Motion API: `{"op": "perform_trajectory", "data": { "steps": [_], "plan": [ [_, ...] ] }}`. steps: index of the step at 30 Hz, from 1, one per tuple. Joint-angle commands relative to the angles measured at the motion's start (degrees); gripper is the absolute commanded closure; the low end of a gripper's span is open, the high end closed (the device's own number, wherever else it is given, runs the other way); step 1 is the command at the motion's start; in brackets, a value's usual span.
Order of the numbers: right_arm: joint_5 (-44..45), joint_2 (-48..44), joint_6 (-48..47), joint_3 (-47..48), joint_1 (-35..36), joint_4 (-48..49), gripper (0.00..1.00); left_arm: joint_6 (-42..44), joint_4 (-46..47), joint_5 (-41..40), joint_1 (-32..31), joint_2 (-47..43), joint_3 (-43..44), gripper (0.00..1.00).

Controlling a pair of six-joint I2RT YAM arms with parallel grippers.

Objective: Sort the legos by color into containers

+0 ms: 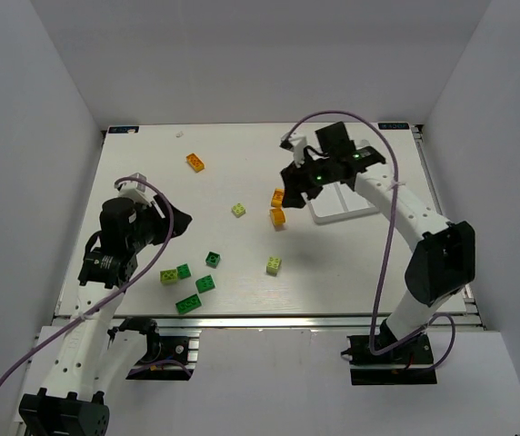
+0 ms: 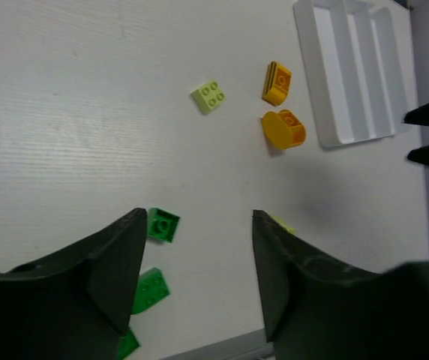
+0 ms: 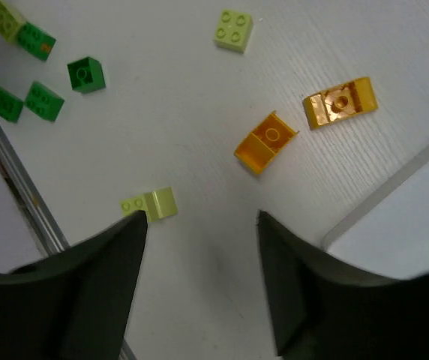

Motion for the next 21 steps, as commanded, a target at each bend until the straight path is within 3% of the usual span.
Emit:
{"op": "perform_trajectory", "data": {
  "steps": [1, 3, 4, 11, 21],
  "plan": [
    [10.48, 2.28, 8.02, 3.78, 4.70, 5.16, 0.28, -0.80, -1.61, 3.17, -0.05, -1.51, -0.11, 0.29],
    [13.54, 4.21, 11.52, 4.32, 7.87, 6.13, 0.16, -1.15, -2.67, 3.52, -0.05, -1.86, -0.10, 0.17],
    [15.04, 4.92, 13.20, 4.93, 8.48, 6.57, 0.11, -1.07, -3.02, 3.52, -0.05, -2.04, -0.02, 0.17],
    [33.59, 10.64, 20.24, 6.07, 13.76, 8.85, 0.11, -1.06, -5.75, 3.26, -0.05, -3.53, 0.69, 0.15],
    [35.18, 16.18, 19.72, 4.59, 14.64, 9.82, 0.11, -1.86, -6.63, 2.99, -0.05, -5.73, -0.72, 0.15]
  ]
}}
